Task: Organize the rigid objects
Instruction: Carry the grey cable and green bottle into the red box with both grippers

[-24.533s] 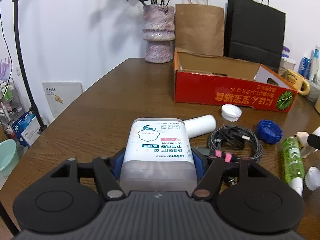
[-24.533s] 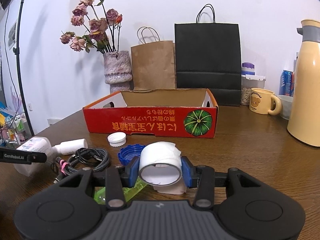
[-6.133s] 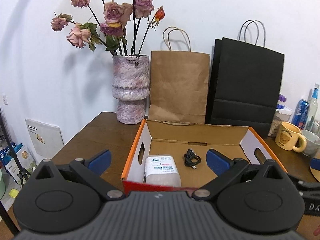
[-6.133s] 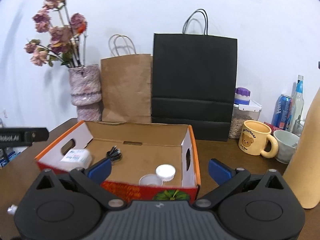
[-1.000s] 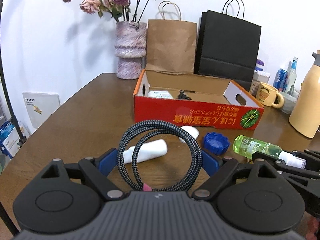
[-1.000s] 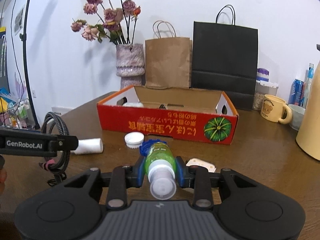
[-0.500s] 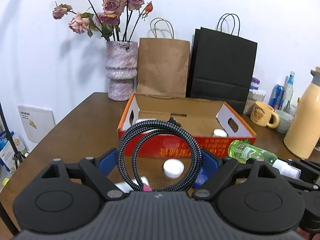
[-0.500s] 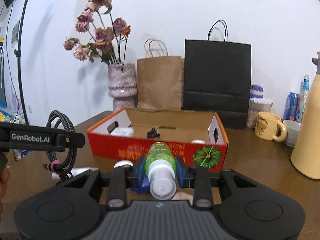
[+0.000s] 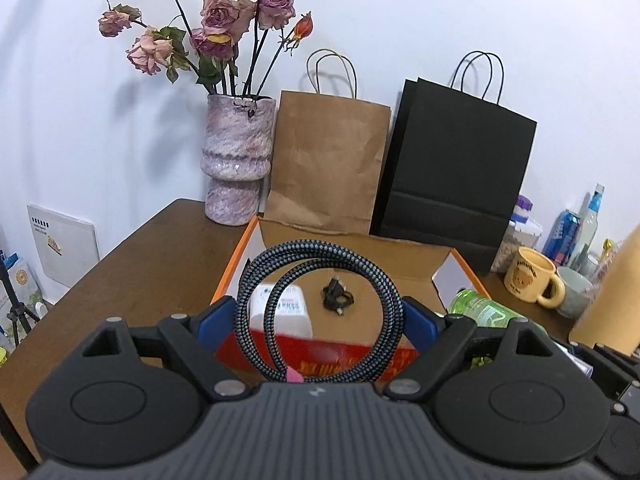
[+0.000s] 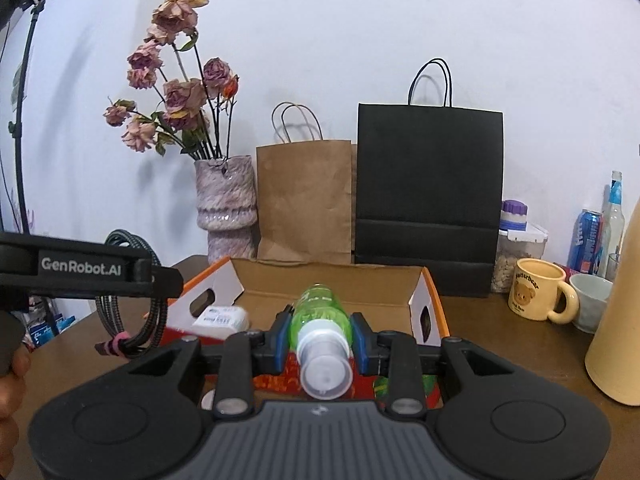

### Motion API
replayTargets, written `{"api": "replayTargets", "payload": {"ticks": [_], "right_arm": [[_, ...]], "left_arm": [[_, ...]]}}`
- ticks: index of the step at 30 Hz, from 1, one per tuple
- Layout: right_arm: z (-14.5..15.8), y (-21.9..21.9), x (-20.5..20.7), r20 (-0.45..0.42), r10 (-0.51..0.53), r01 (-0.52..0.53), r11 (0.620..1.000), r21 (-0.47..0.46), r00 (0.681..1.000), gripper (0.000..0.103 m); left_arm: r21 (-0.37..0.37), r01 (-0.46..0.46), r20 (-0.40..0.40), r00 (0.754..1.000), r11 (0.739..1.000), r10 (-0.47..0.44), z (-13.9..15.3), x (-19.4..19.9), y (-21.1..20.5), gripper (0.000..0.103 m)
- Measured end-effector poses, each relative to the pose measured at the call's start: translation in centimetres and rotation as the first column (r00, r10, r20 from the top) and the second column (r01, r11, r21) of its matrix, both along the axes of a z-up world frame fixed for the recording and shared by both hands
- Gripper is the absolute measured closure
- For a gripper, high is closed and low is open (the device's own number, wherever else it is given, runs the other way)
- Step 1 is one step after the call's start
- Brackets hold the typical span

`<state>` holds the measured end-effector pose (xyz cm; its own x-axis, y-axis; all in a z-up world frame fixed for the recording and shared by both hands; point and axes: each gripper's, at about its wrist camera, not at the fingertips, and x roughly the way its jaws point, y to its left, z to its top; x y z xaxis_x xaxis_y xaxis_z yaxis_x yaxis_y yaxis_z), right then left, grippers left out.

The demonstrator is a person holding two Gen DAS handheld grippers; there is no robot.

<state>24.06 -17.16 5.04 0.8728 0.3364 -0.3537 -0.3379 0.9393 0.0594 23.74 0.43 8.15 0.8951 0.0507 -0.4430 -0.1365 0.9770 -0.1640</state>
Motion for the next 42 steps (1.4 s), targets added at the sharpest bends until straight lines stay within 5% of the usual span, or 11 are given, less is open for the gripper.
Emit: {"api": "replayTargets", "payload": {"ticks": [23, 42], "right_arm": [[-0.6, 1.1, 9.0, -0.012, -0.032, 0.033, 0.998, 0.047, 0.999, 0.073], [-3.2, 1.6, 15.0, -0.073, -0.040, 0.042, 0.999, 0.025, 0.997, 0.073]], "left_arm": [[-0.051, -0.065, -0.015, 0.998, 0.997, 0.065, -0.3, 8.8, 0.8, 0.015], [-0.001, -0.134, -0.056, 0.989, 0.991, 0.134, -2.4, 14.3, 1.8, 0.015]]}}
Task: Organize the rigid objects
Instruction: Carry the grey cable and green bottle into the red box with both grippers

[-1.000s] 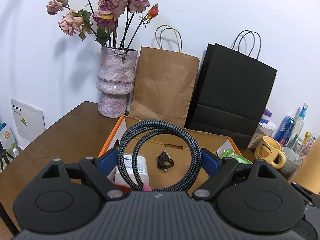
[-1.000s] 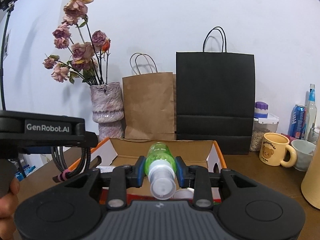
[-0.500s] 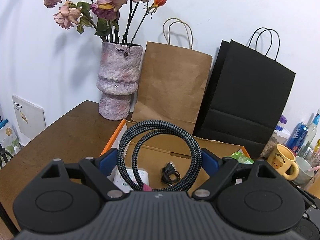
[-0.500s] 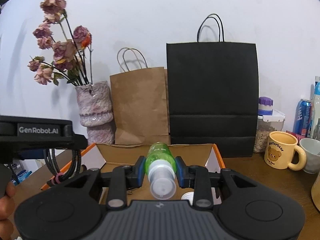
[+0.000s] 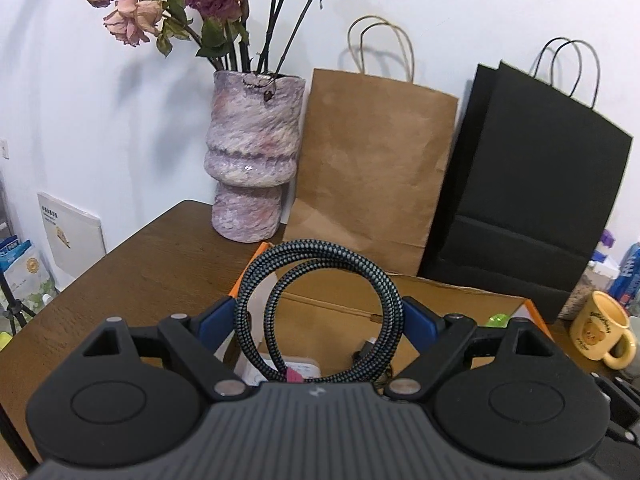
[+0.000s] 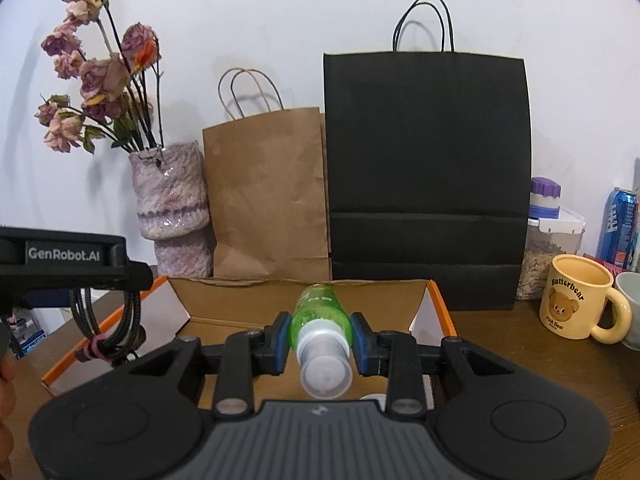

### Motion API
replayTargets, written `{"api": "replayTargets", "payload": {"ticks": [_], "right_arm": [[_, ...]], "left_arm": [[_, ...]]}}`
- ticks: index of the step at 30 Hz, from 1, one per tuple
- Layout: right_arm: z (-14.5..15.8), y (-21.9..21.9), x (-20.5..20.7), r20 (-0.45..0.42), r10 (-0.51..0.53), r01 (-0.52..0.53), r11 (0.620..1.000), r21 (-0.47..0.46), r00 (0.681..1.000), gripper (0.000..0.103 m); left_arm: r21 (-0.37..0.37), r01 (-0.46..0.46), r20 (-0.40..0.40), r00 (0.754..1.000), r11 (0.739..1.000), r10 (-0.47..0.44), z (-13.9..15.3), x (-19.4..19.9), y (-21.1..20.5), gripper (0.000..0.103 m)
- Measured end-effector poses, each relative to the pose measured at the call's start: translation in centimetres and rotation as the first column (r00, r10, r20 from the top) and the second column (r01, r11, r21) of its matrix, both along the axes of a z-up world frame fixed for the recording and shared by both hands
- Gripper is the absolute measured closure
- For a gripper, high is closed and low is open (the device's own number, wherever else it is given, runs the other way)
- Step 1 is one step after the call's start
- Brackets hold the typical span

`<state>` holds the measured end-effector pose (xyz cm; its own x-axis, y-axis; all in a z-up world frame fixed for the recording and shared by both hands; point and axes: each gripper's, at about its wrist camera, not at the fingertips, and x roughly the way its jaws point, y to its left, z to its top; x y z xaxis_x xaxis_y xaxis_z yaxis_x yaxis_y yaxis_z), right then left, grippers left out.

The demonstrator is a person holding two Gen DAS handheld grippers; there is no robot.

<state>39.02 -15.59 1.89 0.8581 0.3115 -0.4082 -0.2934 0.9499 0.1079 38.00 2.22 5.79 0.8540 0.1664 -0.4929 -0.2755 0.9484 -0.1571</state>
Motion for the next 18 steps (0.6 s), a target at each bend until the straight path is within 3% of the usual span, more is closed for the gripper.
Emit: {"api": "replayTargets", "payload": {"ticks": [15, 16, 17, 18], "right_arm": [[-1.5, 0.3, 0.7, -0.035, 0.005, -0.006, 1.000, -0.023, 0.999, 0.073], [-1.5, 0.2, 0.8, -0.042, 0.009, -0.010, 1.000, -0.024, 0.999, 0.072], [-1.6, 0.2, 0.9, -0.049, 0.010, -0.011, 1.000, -0.026, 0.999, 0.072], [-1.6, 0.1, 0.9, -0.051, 0.006, -0.008, 1.000, -0.026, 0.999, 0.072]], "left_arm": [[0.064, 0.058, -0.045, 0.997, 0.996, -0.056, -2.1, 1.5, -1.5, 0.013], [0.075, 0.066, -0.047, 0.997, 0.995, -0.062, -2.1, 1.5, -1.8, 0.010], [0.087, 0.068, -0.044, 0.997, 0.994, -0.065, -2.1, 1.4, -2.0, 0.000], [0.094, 0.068, -0.037, 0.997, 0.993, -0.064, -2.0, 1.2, -2.2, 0.000]]}}
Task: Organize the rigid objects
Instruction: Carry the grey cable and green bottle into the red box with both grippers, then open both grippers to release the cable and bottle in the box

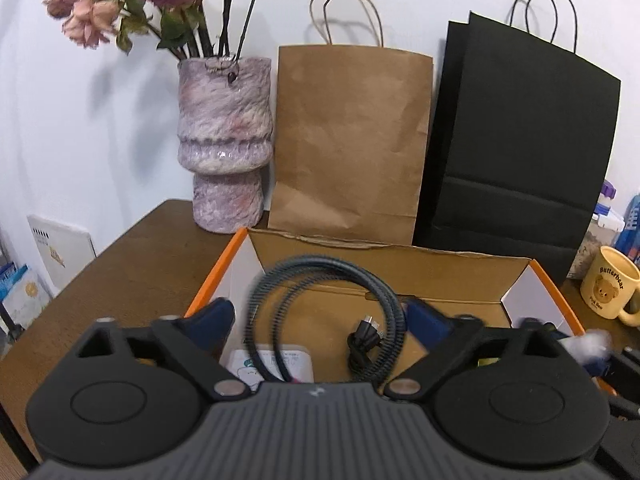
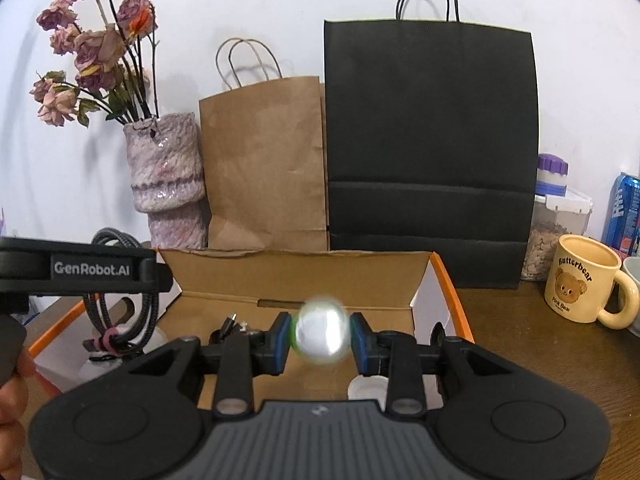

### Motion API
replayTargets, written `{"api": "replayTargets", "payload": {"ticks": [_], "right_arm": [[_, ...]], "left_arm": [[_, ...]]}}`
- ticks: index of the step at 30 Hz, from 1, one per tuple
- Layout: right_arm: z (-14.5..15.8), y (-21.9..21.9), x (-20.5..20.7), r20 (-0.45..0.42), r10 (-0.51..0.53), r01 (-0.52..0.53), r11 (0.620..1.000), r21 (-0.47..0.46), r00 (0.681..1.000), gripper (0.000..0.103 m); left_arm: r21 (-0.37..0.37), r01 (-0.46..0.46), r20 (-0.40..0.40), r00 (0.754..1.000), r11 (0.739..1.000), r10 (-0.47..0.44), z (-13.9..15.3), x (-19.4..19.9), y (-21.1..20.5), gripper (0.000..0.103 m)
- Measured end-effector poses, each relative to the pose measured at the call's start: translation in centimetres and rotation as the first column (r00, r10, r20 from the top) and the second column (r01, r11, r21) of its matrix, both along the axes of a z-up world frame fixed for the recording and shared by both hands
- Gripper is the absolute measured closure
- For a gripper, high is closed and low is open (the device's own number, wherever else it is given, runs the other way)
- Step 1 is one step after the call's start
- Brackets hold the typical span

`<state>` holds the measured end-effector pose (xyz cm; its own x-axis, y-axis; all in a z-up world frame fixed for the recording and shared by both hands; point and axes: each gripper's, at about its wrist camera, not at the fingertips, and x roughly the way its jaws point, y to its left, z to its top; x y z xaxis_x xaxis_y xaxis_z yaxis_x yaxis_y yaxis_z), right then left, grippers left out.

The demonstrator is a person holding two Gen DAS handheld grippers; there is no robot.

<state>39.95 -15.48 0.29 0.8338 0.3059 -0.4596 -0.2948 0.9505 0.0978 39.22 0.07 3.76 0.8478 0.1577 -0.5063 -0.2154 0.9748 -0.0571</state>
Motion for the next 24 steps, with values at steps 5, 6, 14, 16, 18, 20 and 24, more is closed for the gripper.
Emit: {"api": "replayTargets", "payload": {"ticks": [5, 6, 14, 16, 18, 20, 24], "right_arm": [[0.2, -0.4, -0.2, 0.022, -0.030, 0.030, 1.000, -0.007, 0.999, 0.011], [0.3, -0.5, -0.2, 0.025, -0.033, 0.033, 0.999, -0.011, 0.999, 0.011], [0.3, -0.4, 0.0, 0.016, -0.041, 0.042, 0.999, -0.035, 0.999, 0.000], [0.3, -0.4, 0.0, 0.013, -0.041, 0.041, 0.998, -0.036, 0.999, 0.000], [0.3, -0.4, -0.2, 0.011, -0.042, 0.043, 0.998, -0.036, 0.999, 0.000], [0.5, -0.5, -0.3, 0.013, -0.042, 0.043, 0.998, -0.036, 0.999, 0.000], [0.9, -0.9, -0.8, 0.021, -0.044, 0.045, 0.999, -0.031, 0.999, 0.000]], "left_arm": [[0.011, -0.012, -0.007, 1.000, 1.000, 0.012, 0.0, 0.0, -0.2, 0.000], [0.011, -0.014, -0.011, 1.000, 1.000, 0.014, -0.1, 0.1, -0.2, 0.000], [0.018, -0.022, -0.011, 1.000, 1.000, 0.022, 0.0, 0.0, -0.2, 0.000], [0.019, -0.023, -0.008, 1.000, 1.000, 0.023, 0.1, -0.2, -0.1, 0.000], [0.020, -0.025, -0.005, 1.000, 0.999, 0.026, 0.2, -0.5, -0.1, 0.000], [0.026, -0.031, -0.001, 1.000, 0.999, 0.031, 0.3, -0.8, -0.1, 0.000], [0.037, -0.033, 0.016, 0.999, 0.999, 0.032, 0.6, -1.7, -0.1, 0.000]]}}
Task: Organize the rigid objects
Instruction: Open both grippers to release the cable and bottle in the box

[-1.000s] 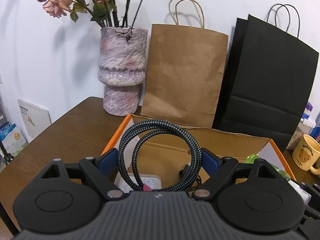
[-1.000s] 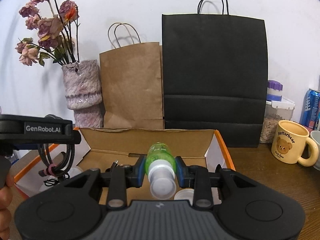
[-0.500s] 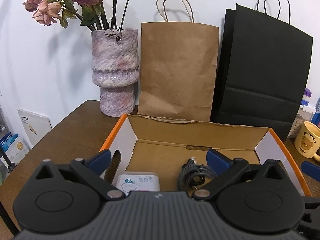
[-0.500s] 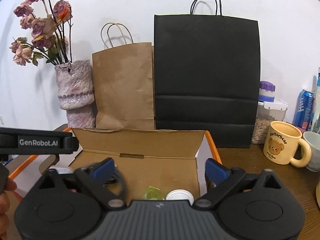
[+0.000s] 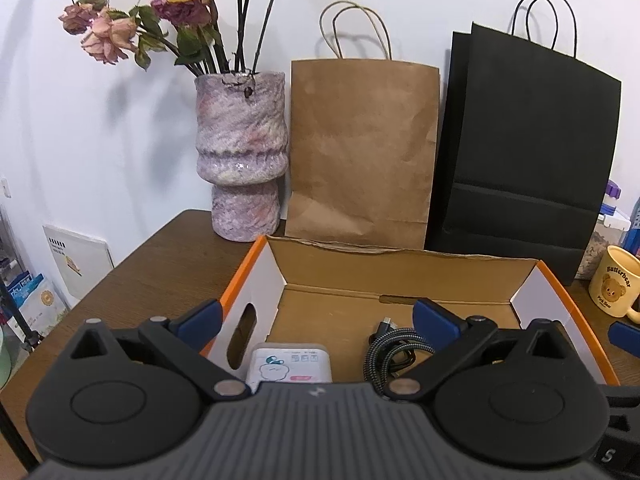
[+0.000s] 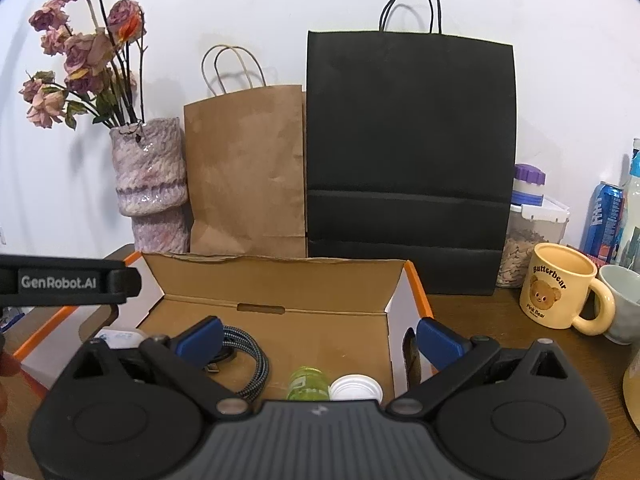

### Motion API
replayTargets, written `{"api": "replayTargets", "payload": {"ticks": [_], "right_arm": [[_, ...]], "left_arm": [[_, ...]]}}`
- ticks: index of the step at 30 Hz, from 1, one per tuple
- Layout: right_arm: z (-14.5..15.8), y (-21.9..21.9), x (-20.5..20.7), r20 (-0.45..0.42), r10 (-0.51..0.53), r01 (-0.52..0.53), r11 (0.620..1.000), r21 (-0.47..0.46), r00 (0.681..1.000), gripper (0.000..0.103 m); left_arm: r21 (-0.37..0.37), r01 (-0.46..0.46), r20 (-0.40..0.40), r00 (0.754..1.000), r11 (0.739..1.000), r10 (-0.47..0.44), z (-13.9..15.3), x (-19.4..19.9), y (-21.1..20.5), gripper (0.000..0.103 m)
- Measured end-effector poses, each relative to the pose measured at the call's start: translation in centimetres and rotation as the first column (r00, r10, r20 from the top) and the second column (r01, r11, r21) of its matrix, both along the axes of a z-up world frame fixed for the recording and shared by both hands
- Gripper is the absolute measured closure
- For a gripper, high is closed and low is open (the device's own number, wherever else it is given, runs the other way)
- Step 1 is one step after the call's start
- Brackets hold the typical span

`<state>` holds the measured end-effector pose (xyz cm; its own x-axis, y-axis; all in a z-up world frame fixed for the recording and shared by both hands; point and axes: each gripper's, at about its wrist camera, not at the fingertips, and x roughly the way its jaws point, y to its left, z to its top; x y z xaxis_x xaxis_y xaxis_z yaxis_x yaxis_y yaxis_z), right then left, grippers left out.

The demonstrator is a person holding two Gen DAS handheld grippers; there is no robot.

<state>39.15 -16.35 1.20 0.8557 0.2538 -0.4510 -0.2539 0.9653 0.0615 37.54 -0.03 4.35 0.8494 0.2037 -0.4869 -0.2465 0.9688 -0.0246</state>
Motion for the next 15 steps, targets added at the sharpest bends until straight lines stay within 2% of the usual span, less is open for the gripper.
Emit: {"api": "replayTargets", "payload": {"ticks": [15], "right_arm": [[1.3, -1.8, -3.7, 0.045, 0.001, -0.001, 1.000, -0.007, 0.999, 0.000]], "left_arm": [[0.010, 0.006, 0.052, 0.999, 1.000, -0.006, 0.7, -4.5, 0.4, 0.000]]}}
